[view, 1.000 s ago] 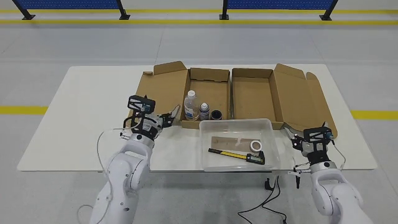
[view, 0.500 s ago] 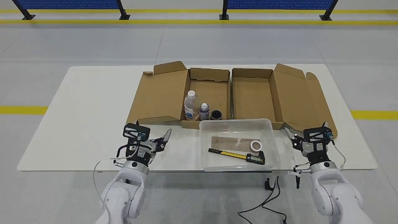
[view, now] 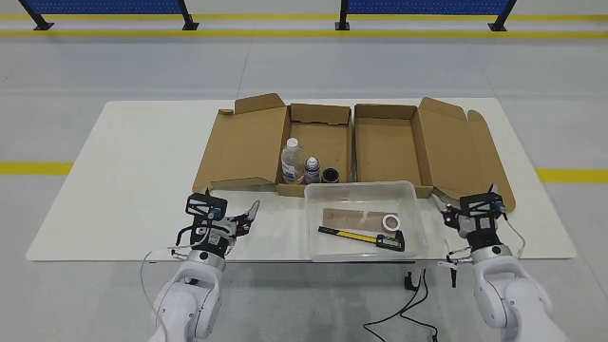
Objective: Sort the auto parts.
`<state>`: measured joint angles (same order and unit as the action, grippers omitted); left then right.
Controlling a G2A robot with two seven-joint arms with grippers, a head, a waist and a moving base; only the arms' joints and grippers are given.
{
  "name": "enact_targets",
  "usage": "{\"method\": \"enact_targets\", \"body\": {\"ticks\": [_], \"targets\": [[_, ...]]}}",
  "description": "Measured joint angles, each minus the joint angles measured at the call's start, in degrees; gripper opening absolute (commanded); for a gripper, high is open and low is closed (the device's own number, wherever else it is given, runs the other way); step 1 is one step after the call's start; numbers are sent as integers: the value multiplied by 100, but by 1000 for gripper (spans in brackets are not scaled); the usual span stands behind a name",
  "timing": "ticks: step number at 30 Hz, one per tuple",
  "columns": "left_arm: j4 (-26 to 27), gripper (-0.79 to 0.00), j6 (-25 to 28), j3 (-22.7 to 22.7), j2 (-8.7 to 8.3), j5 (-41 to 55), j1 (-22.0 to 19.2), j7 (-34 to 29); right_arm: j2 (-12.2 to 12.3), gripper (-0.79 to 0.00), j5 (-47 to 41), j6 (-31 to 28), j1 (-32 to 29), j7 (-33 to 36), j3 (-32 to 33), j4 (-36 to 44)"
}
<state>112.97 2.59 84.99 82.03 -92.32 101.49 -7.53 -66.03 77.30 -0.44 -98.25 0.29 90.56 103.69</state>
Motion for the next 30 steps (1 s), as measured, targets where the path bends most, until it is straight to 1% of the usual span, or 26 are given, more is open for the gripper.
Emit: {"method": "enact_targets", "body": {"ticks": [4,10,16,23,24,27,30], "targets": [[0,0,0,0,0,0,0,0,-14,0,209,-14,60,345,-190,215],[0,0,0,0,0,0,0,0,-1,0,261,-783,13,1046,-490,861],[0,0,0,0,0,0,0,0,30,0,-80,-1693,212,2369,-710,1470],[0,0,0,0,0,0,0,0,53,0,-1050,-2231,687,4069,-868,1663],[0,0,0,0,0,0,0,0,67,0,-1175,-2312,783,4415,-849,1683],[0,0,0,0,0,0,0,0,99,0,-1516,-2457,977,5139,-772,1699],[0,0,0,0,0,0,0,0,138,0,-1927,-2688,1104,5710,-700,1669]]}}
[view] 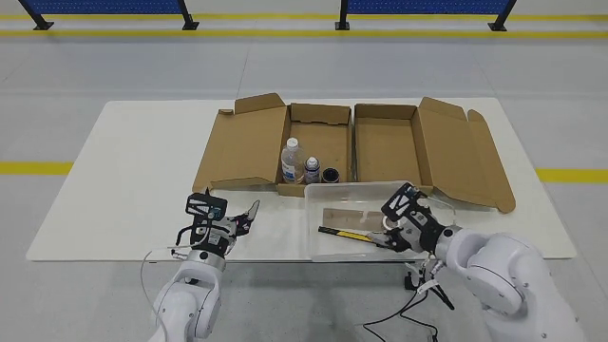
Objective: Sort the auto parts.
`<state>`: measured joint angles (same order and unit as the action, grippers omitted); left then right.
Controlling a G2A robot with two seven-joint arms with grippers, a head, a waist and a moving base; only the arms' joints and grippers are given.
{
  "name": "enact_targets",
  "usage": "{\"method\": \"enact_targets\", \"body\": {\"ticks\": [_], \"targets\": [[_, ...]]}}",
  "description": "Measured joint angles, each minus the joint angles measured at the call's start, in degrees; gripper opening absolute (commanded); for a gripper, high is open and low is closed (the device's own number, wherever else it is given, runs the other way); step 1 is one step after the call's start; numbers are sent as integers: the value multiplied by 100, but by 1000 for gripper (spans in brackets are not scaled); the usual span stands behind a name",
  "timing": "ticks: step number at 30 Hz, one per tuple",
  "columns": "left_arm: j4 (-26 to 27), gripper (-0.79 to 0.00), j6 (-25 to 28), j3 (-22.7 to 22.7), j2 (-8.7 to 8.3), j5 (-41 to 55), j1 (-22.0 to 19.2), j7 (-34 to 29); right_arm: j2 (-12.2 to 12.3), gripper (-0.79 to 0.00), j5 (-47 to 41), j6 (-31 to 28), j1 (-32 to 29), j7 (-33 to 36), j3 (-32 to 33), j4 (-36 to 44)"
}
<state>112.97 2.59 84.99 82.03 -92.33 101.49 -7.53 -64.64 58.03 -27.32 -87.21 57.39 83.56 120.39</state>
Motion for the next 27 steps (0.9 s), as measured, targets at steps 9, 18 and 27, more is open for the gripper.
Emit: {"method": "enact_targets", "body": {"ticks": [9,18,27], "targets": [[0,0,0,0,0,0,0,0,106,0,-537,-441,559,1188,-120,-271],[0,0,0,0,0,0,0,0,174,0,-518,-86,1454,1872,-988,-699],[0,0,0,0,0,0,0,0,326,0,-587,229,2391,2187,-1925,-1307]]}}
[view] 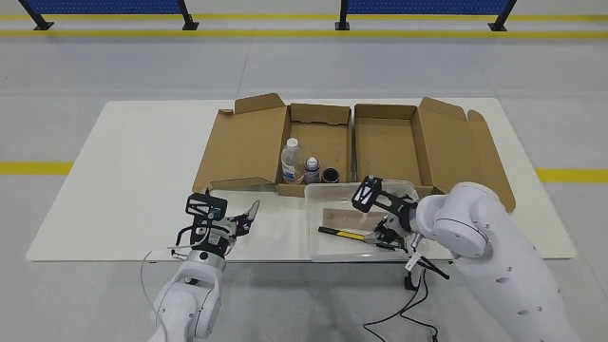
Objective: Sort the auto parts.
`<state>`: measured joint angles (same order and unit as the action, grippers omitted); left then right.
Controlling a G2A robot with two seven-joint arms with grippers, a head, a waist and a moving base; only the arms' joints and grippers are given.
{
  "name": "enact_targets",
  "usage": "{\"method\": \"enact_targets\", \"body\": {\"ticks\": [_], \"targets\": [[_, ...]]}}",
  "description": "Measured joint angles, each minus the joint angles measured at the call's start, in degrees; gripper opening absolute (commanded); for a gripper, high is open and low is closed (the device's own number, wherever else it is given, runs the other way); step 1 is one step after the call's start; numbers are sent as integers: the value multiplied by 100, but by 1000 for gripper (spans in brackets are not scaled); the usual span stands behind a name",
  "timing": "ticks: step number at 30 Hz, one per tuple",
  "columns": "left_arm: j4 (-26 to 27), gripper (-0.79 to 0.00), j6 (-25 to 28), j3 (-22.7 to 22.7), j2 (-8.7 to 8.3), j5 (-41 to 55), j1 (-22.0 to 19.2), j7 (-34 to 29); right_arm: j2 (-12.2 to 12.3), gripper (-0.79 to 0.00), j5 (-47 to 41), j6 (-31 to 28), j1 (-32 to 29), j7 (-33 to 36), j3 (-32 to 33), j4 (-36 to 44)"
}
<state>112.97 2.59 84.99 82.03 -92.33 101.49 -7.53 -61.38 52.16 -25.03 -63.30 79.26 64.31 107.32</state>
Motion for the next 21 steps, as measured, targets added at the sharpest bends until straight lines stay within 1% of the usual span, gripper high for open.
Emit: {"method": "enact_targets", "body": {"ticks": [7,13,21], "targets": [[0,0,0,0,0,0,0,0,105,0,-324,157,408,156,-489,-233],[0,0,0,0,0,0,0,0,151,0,-472,142,645,141,-763,-425],[0,0,0,0,0,0,0,0,155,0,-476,133,661,132,-788,-446]]}}
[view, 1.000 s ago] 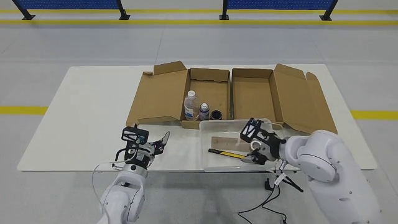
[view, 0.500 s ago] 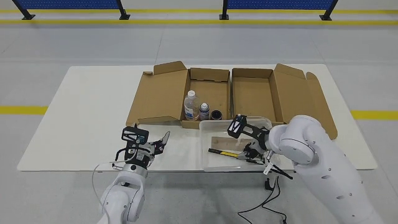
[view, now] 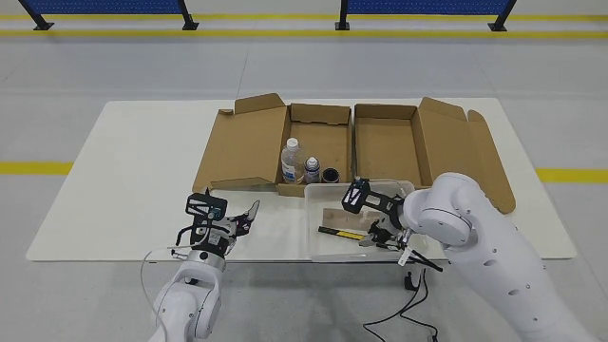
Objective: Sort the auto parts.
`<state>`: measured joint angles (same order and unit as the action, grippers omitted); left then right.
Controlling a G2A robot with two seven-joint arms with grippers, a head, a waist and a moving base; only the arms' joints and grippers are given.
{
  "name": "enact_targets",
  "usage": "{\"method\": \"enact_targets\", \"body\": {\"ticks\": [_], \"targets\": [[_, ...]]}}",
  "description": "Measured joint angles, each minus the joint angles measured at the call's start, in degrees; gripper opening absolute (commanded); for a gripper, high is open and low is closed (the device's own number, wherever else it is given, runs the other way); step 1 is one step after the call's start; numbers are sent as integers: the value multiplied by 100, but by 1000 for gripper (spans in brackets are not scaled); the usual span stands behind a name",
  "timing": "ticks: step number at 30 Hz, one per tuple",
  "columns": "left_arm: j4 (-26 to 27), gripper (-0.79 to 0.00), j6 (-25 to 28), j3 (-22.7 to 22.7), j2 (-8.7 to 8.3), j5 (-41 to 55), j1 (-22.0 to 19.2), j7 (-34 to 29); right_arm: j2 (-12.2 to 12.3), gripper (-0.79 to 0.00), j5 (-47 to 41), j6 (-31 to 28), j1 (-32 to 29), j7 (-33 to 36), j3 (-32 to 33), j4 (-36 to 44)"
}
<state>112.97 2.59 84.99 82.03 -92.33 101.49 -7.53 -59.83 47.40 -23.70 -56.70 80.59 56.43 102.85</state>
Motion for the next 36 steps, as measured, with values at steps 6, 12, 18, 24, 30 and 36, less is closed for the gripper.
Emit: {"method": "enact_targets", "body": {"ticks": [6,12,18,24,30,36], "targets": [[0,0,0,0,0,0,0,0,0,0,0,1,0,0,0,0],[0,0,0,0,0,0,0,0,0,0,0,1,0,0,0,0],[0,0,0,0,0,0,0,0,7,0,116,-121,26,-150,-33,-84],[0,0,0,0,0,0,0,0,45,0,223,-129,126,-143,56,-225],[0,0,0,0,0,0,0,0,155,0,332,-46,199,-46,-136,-377],[0,0,0,0,0,0,0,0,291,-111,241,68,380,68,-635,-478]]}}
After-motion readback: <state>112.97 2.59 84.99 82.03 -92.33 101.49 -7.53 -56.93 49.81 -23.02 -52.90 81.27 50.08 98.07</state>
